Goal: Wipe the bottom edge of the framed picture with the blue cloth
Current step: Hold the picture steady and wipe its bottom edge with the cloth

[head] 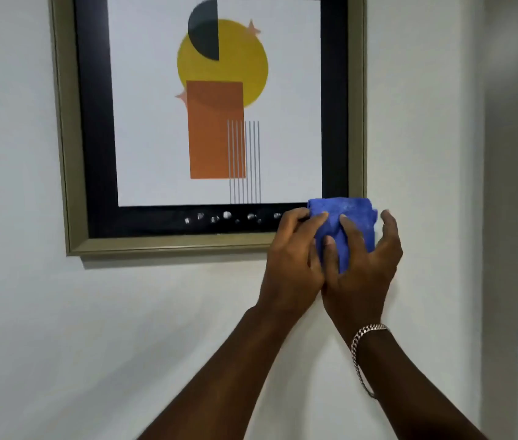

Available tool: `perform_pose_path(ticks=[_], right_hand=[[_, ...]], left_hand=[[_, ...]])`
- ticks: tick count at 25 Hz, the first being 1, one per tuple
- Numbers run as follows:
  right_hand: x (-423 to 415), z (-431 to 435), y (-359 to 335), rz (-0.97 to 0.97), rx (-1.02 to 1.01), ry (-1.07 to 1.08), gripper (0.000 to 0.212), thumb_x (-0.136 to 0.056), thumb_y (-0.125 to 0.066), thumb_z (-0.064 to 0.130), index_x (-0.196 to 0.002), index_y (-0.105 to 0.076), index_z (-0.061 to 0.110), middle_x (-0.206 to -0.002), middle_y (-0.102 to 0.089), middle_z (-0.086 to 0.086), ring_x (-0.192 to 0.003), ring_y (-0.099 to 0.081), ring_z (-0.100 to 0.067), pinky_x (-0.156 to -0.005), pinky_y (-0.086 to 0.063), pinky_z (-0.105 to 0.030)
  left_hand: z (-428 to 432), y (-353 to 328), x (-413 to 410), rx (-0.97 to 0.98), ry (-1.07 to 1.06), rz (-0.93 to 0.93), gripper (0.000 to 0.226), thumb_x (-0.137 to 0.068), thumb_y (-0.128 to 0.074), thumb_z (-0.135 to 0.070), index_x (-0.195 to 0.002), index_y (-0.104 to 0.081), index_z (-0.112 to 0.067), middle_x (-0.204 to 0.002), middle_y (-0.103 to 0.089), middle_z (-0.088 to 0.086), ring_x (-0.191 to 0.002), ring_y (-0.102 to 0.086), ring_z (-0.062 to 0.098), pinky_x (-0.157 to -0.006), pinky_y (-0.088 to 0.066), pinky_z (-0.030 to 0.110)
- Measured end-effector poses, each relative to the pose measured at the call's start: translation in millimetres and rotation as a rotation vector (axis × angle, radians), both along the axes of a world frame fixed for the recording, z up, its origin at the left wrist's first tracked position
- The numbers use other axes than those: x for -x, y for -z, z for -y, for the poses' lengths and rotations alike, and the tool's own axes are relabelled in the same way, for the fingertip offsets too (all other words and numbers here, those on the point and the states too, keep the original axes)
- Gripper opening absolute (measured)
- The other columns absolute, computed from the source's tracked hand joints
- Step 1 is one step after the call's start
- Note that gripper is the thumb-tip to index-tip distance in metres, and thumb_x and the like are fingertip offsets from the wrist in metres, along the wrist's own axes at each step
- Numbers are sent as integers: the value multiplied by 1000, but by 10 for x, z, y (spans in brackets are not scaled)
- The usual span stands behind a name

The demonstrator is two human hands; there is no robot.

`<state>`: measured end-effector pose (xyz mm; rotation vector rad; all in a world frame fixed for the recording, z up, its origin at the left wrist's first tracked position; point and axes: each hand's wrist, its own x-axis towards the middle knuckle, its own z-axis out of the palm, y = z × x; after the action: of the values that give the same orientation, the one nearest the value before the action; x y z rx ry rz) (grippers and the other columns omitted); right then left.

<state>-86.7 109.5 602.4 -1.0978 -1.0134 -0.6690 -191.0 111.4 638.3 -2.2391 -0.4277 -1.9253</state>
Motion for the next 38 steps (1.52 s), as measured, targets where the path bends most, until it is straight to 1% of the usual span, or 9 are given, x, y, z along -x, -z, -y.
perform_pose_path(ticks=[3,5,9,17,20,23,26,29,38], right_hand=[[101,-167,-145,129,52,145,41,-99,-47,19,-137,-50,6,-155,-33,-24,-146,-25,-43,-117,-29,-60],[132,-260,-105,185,15,106,41,-100,-44,20,-138,-50,5,-152,-41,-21,-147,-26,-42,-117,-31,-61],[187,-417,33,267,6,79,56,-96,-42,51,-142,-45,19,-156,-34,-16,-150,-15,-37,-123,-19,-51],[180,-706,26,287,-122,219,48,-96,-42,55,-136,-49,28,-150,-39,-15,-146,-24,-39,-121,-20,-54],[316,-749,-29,156,-187,165,44,-98,-39,53,-135,-51,31,-147,-43,-14,-146,-24,-36,-118,-23,-56],[273,-762,35,308,-198,220,45,-99,-36,52,-138,-47,31,-148,-41,-14,-145,-25,-36,-119,-22,-54],[396,-788,-68,146,-233,160,42,-100,-37,50,-134,-51,31,-144,-45,-13,-144,-28,-34,-118,-25,-53],[457,-782,9,252,-218,185,44,-100,-36,51,-134,-52,29,-145,-44,-12,-144,-28,-35,-119,-22,-47],[655,-760,-14,201,-187,159,45,-98,-40,52,-133,-53,27,-147,-45,-10,-145,-27,-33,-119,-24,-52]], left_hand=[[-78,-194,214,-125,-112,-215,42,-92,-40,-16,-117,-64,7,-115,-63,25,-104,-64,32,-96,-50,31],[-161,-349,432,-226,-210,-284,36,-89,-43,-6,-115,-64,8,-112,-67,26,-104,-66,37,-97,-52,41],[-470,-895,994,-372,-473,-317,41,-83,-54,13,-124,-60,9,-130,-61,27,-122,-58,41,-110,-42,51],[-882,-1492,1442,-606,-853,-572,61,-100,-30,-38,-151,-24,-6,-161,-22,15,-151,-17,31,-123,-16,49],[-907,-1549,1451,-664,-891,-579,69,-99,-22,-48,-154,-13,-8,-163,-15,14,-152,-12,29,-123,-14,50],[-934,-1542,1446,-687,-901,-575,73,-98,-17,-55,-154,-10,-7,-164,-13,15,-152,-10,29,-123,-13,51],[-933,-1550,1444,-704,-899,-574,76,-97,-14,-57,-154,-9,-6,-164,-12,16,-152,-10,29,-123,-13,51],[-923,-1556,1474,-718,-898,-584,78,-97,-13,-59,-154,-8,-6,-164,-12,16,-152,-9,29,-123,-13,51],[-953,-1532,1553,-727,-894,-561,80,-96,-15,-61,-154,-8,-6,-164,-10,17,-152,-8,30,-123,-11,52]])
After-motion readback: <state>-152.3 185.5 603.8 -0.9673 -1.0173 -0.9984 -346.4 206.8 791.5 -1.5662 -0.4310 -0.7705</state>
